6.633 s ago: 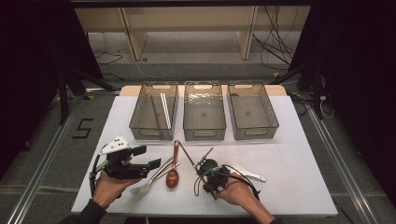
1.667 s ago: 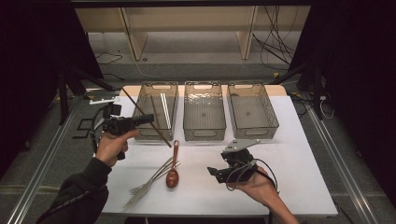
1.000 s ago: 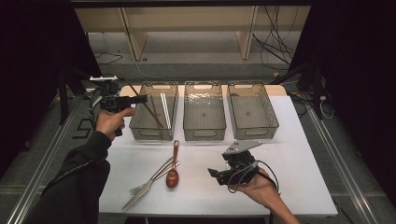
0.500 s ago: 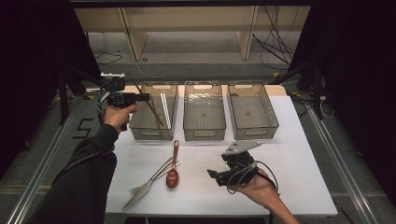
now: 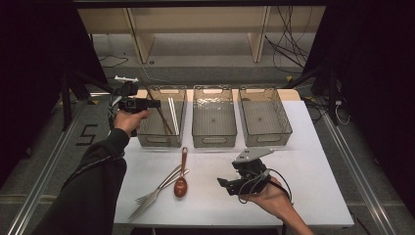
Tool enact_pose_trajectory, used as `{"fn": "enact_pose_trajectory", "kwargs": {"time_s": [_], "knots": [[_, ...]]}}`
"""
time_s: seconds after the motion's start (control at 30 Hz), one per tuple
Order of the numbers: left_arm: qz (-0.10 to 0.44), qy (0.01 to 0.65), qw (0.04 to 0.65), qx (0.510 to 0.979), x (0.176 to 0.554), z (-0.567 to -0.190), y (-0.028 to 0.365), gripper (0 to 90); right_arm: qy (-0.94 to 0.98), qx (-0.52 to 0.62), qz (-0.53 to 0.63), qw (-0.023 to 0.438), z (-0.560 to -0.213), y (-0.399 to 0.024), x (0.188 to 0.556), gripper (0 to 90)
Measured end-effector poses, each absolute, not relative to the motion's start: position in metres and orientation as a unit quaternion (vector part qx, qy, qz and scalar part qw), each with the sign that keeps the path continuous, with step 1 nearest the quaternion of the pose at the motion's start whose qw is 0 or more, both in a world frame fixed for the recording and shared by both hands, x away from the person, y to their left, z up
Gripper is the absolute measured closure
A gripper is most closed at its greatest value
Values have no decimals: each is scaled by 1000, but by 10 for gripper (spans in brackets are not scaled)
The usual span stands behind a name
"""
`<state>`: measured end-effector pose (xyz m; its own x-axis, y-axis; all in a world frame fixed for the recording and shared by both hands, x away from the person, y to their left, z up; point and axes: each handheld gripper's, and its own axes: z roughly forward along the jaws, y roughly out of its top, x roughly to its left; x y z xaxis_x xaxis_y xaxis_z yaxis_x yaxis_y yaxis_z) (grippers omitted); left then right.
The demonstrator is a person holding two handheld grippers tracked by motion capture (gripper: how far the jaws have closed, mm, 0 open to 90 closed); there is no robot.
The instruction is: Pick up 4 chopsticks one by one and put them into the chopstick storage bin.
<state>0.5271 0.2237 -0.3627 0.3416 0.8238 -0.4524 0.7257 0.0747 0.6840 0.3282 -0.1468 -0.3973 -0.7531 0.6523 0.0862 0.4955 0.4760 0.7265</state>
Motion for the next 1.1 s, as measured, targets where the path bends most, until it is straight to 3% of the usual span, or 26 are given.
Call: {"fn": "enact_pose_trajectory", "kwargs": {"time_s": [1.1], "knots": [[40, 574, 423, 700, 530, -388, 210, 804, 855, 334, 384, 99, -397, -146, 329, 282]]}}
